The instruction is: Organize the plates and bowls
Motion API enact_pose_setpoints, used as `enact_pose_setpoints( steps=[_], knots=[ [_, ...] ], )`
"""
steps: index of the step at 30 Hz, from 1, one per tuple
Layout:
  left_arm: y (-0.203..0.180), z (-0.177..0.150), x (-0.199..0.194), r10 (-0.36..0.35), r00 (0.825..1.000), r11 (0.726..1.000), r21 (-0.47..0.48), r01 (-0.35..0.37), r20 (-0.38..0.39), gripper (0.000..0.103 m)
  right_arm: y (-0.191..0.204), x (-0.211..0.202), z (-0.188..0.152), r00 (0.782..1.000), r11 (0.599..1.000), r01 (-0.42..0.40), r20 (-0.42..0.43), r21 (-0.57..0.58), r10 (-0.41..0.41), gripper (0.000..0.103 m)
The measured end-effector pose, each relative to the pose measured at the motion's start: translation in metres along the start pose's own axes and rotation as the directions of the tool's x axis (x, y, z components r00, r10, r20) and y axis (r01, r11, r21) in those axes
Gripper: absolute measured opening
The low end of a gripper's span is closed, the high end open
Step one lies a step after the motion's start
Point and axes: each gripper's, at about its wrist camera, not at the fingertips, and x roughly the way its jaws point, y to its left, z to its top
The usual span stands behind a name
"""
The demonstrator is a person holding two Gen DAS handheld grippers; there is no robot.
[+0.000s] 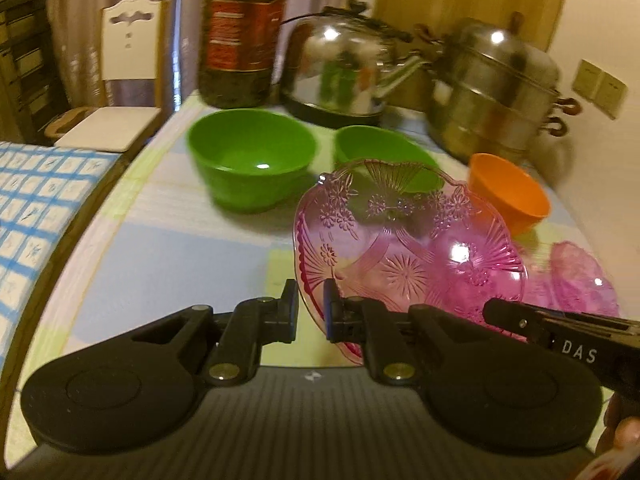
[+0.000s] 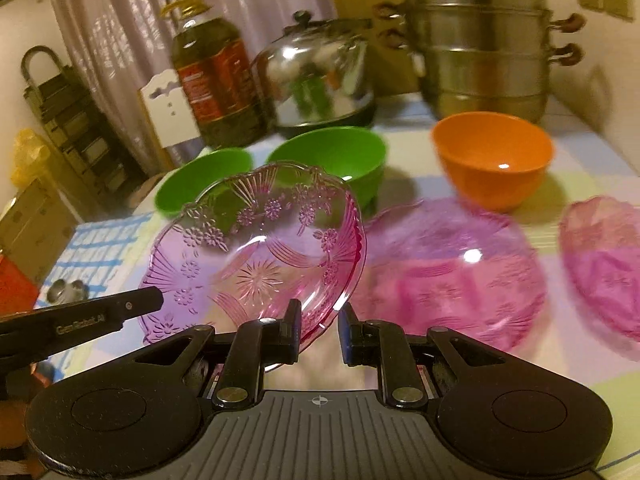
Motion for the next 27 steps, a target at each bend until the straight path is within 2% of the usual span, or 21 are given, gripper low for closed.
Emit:
enact_pose_setpoints(
  steps=[11,27],
  knots=[
    [-0.059,0.000,0.026,-0.073,0.997,0.995,0.067,0.076,-0.033,0.011,-0.054,-0.023,0.001,0.995,0.993,0.093,0.011,0.066,-0.094,0.019],
    [-0.104,0.000,0.066,-0.098,0.991,0.988,0.115,0.108,-0.089,0.011,-0.101,-0.018,0.001,0.984,0.972,0.177,-0.018,0.153,-0.176,0.019]
  ],
)
